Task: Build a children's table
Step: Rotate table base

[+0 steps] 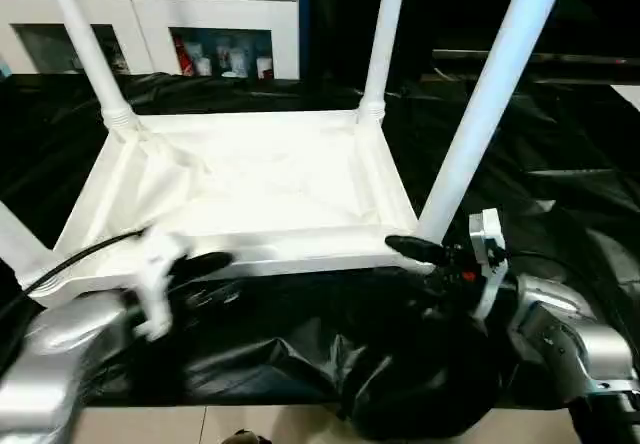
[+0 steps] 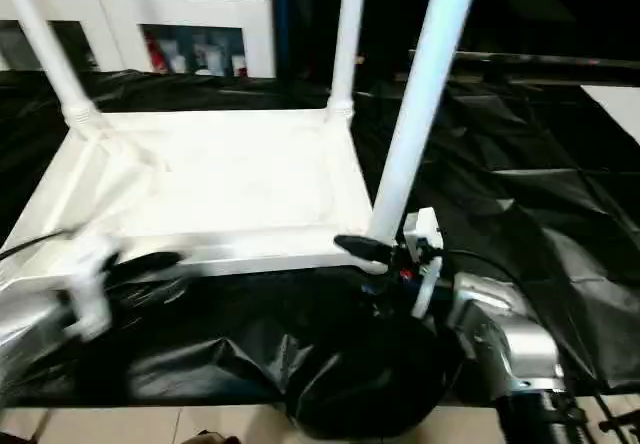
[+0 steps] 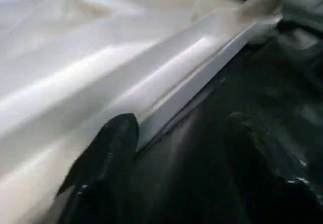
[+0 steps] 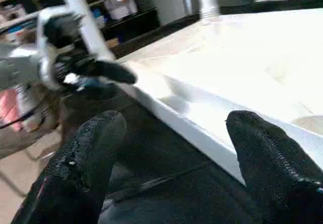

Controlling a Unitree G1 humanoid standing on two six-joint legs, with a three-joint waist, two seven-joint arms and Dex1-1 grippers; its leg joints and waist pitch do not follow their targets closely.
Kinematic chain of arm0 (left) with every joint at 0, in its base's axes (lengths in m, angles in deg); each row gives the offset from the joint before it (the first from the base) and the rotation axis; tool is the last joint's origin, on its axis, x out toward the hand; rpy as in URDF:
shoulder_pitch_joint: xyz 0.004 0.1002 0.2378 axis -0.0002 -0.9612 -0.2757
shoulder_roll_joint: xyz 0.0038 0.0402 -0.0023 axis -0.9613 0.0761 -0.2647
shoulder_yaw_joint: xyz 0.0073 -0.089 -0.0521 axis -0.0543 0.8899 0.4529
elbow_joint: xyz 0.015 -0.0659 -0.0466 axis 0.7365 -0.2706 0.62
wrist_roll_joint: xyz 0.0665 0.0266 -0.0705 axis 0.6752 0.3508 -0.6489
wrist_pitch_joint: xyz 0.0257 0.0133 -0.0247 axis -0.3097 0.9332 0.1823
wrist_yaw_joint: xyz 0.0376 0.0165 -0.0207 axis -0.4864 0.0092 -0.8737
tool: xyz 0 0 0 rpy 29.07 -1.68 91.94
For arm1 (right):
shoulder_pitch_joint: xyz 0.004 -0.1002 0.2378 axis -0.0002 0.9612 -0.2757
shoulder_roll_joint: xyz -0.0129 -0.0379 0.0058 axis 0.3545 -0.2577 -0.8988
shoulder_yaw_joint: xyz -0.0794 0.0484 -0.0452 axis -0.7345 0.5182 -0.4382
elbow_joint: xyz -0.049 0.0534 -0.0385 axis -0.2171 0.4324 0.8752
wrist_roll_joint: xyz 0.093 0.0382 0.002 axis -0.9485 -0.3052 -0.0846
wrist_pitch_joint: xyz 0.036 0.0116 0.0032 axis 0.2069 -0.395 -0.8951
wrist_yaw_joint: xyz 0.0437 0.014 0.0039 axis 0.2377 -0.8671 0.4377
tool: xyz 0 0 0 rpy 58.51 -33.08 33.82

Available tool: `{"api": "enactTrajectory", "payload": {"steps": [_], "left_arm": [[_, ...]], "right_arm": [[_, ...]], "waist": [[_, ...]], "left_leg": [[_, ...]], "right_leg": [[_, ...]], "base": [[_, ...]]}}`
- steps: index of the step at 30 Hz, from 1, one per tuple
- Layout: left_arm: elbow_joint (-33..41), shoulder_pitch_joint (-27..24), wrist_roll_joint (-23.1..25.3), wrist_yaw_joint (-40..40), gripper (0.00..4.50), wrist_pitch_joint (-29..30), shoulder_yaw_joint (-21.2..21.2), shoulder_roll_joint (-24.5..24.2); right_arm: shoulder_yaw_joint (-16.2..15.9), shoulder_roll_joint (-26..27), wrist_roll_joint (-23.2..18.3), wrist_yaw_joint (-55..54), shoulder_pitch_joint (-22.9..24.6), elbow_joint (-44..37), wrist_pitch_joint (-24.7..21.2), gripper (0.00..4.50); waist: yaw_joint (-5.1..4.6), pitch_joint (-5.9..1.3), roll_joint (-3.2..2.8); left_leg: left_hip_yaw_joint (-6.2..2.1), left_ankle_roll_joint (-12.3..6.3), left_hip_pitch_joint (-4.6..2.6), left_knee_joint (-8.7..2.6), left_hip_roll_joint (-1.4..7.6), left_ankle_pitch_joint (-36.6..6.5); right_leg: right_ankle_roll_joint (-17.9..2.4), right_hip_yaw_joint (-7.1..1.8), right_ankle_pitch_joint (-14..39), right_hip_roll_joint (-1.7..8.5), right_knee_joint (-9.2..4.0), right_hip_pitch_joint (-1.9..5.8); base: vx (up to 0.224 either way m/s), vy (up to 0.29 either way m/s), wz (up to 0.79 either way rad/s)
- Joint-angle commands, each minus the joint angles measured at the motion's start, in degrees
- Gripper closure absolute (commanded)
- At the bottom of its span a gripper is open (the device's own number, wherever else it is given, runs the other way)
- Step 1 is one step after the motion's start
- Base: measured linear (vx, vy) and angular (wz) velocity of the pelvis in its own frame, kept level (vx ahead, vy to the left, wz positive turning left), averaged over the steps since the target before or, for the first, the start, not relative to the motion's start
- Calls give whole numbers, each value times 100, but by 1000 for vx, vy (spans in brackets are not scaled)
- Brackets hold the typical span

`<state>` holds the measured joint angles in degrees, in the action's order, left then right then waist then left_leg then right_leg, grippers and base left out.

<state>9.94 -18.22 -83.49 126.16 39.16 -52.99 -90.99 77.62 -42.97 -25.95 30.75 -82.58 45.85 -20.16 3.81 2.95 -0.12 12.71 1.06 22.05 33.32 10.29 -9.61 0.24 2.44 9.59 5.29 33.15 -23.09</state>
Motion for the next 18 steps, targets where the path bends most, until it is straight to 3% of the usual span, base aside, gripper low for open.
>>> {"api": "enactTrajectory", "payload": {"steps": [1,2,4,6,10,11,12,13,15,18], "left_arm": [[151,-93,-130,25,133,131,278,-167],[171,-170,-186,39,110,181,363,-239],[291,-392,-319,127,103,364,546,-430],[404,-704,-418,294,90,529,719,-662],[337,-1211,-549,518,54,701,1035,-977],[275,-1536,-574,599,47,746,1263,-1122],[275,-1536,-574,599,47,746,1263,-1122],[262,-1796,-623,649,24,838,1485,-1210],[264,-1900,-671,656,13,880,1574,-1255],[236,-2137,-781,672,2,949,1837,-1313]], "right_arm": [[188,16,100,-242,-149,174,177,86],[217,46,133,-339,-206,273,240,86],[297,107,169,-518,-372,525,323,86],[386,159,184,-667,-561,792,386,86],[436,200,296,-800,-860,1265,644,86],[505,219,364,-907,-1090,1649,834,86],[505,219,364,-907,-1090,1649,834,86],[564,217,543,-1175,-1324,2059,1166,86],[589,221,645,-1360,-1436,2260,1363,86],[666,191,935,-2043,-1802,2966,1766,86]], "waist": [[-40,-291,-13],[-41,-295,-18],[-54,-285,-5],[-74,-280,11],[-117,-252,15],[-107,-247,18],[-130,-246,16],[-146,-238,33],[-157,-220,38],[-170,-223,50]], "left_leg": [[-242,214,-199,-508,301,-2367],[-242,225,-221,-501,304,-2400],[-244,241,-229,-498,304,-2484],[-262,239,-207,-510,300,-2482],[-258,289,-240,-526,295,-2733],[-252,311,-271,-507,296,-2810],[-260,327,-273,-500,287,-2888],[-282,351,-244,-530,289,-2963],[-270,399,-299,-502,285,-3126],[-277,446,-325,-499,276,-3291]], "right_leg": [[-798,-188,2418,251,-432,54],[-790,-189,2432,248,-437,44],[-786,-199,2470,252,-431,26],[-817,-198,2526,265,-412,32],[-681,-213,2784,242,-462,-3],[-694,-221,2825,250,-476,-48],[-732,-214,2874,248,-467,-56],[-654,-198,3012,247,-472,-20],[-656,-207,3111,245,-514,-85],[-631,-190,3153,221,-523,-100]], "base": [[0,0,0],[0,0,0],[0,0,0],[0,0,0],[0,0,0],[0,0,0],[0,0,0],[0,0,0],[0,0,0],[0,0,0]]}}
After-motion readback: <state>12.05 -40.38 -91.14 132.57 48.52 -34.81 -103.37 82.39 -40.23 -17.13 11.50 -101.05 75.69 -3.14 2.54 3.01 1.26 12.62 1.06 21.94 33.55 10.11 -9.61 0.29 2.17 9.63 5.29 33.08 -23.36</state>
